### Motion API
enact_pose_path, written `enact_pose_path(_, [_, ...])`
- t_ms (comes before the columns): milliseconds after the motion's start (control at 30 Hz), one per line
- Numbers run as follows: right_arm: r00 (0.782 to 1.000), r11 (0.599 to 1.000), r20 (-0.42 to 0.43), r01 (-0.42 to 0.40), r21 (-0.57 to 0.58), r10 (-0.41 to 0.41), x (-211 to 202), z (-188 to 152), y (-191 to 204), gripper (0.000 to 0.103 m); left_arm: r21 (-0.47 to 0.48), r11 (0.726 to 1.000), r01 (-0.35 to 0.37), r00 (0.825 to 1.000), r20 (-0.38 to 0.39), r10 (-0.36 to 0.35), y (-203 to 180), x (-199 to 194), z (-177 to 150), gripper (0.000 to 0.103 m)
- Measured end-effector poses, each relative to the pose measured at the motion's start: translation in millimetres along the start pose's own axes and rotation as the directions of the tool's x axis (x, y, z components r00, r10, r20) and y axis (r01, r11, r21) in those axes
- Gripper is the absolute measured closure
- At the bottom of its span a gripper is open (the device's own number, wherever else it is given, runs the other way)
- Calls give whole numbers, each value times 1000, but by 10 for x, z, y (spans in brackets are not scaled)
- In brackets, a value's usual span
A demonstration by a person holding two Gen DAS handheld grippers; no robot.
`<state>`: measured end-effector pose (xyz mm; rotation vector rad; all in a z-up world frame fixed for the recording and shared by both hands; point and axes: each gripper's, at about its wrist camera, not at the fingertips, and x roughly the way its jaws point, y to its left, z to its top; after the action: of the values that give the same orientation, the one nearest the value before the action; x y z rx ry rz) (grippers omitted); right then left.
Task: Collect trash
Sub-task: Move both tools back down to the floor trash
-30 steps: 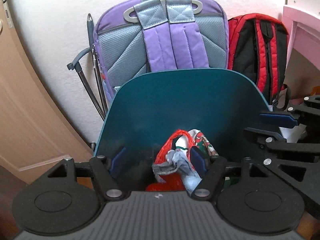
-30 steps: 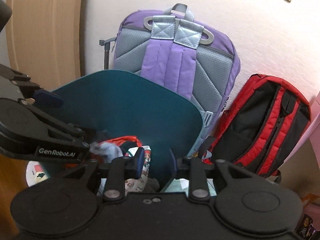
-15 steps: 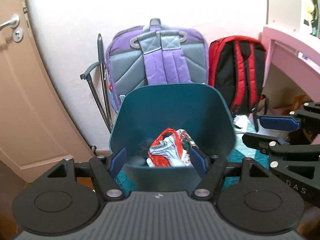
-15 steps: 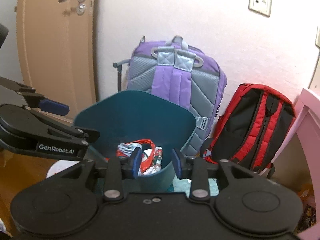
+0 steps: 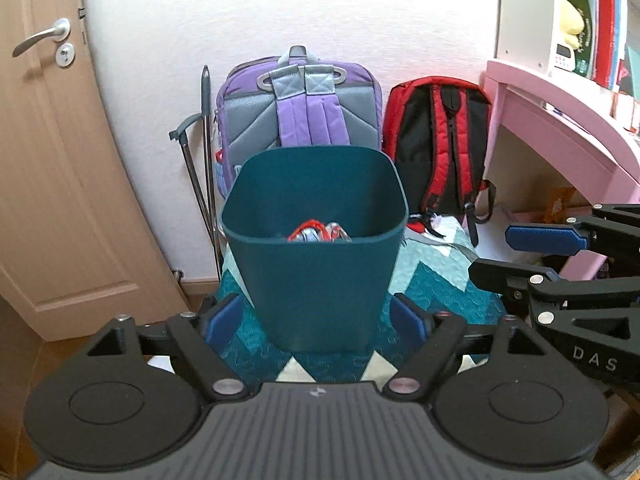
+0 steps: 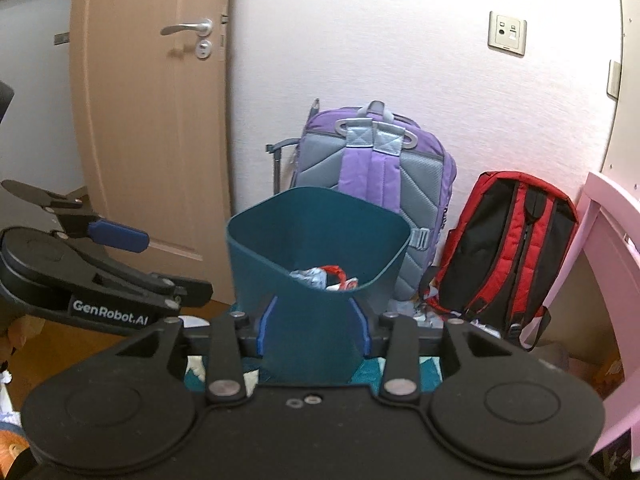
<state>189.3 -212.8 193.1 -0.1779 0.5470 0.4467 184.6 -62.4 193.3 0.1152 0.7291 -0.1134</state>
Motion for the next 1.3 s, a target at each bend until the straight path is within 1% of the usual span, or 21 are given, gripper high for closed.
enact_pose_path(100, [1000, 1000, -8, -21, 20, 21, -64, -155, 41, 61, -18, 1000, 16, 1000, -19, -16, -6, -52, -201, 22])
enact_pose_path(233, [999, 998, -34, -40, 40, 42, -58, -425, 66, 58, -44, 998, 38, 998, -47, -40, 16, -19, -474, 21])
enact_pose_path(300, [997, 997, -52, -55, 57, 58, -20, -592, 60, 57, -69, 996, 51, 997, -58, -55, 46, 34, -632, 17])
enact_pose_path(367, [995, 995, -76, -63, 72, 68, 72, -748, 41, 56, -97, 993, 64, 995, -65, -71, 100, 131, -777, 16])
enact_pose_path(500, [987, 992, -133, -74, 103, 88, 331, -1102, 32, 55, -145, 986, 87, 990, -102, -102, 234, 474, -1054, 16])
enact_pose_path(600, [980, 987, -170, -82, 136, 104, 631, -1375, 39, 55, -175, 980, 95, 984, -134, -120, 368, 842, -1300, 16])
enact_pose_path(700, [968, 980, -215, -89, 177, 127, 1009, -1688, 75, 55, -218, 973, 79, 971, -203, -124, 551, 1307, -1595, 16])
enact_pose_path(767, [956, 977, -257, -90, 193, 139, 1259, -1905, 128, 55, -251, 966, 58, 958, -257, -124, 709, 1658, -1795, 16])
enact_pose_path(833, [937, 970, -306, -100, 222, 167, 1532, -2132, 190, 55, -276, 961, 31, 945, -305, -118, 831, 1954, -1989, 16])
enact_pose_path(1000, [879, 949, -429, -76, 305, 208, 2256, -2691, 264, 55, -309, 950, -32, 897, -428, -109, 1120, 2737, -2501, 16])
enact_pose_path(1067, [857, 940, -469, -53, 336, 216, 2524, -2880, 283, 55, -305, 950, -58, 873, -477, -100, 1213, 3041, -2700, 16])
enact_pose_path(1133, [841, 931, -498, -18, 365, 211, 2760, -3056, 288, 55, -301, 951, -76, 850, -518, -95, 1288, 3289, -2876, 16])
enact_pose_path(1167, [832, 923, -513, 2, 384, 212, 2888, -3144, 288, 55, -294, 952, -84, 836, -541, -93, 1318, 3423, -2968, 16])
enact_pose_path(1233, [819, 908, -530, 25, 418, 221, 3085, -3296, 289, 55, -278, 957, -86, 812, -576, -94, 1339, 3654, -3124, 16])
enact_pose_path(1300, [805, 889, -546, 50, 454, 234, 3307, -3443, 294, 55, -262, 963, -67, 791, -602, -109, 1330, 3866, -3260, 16])
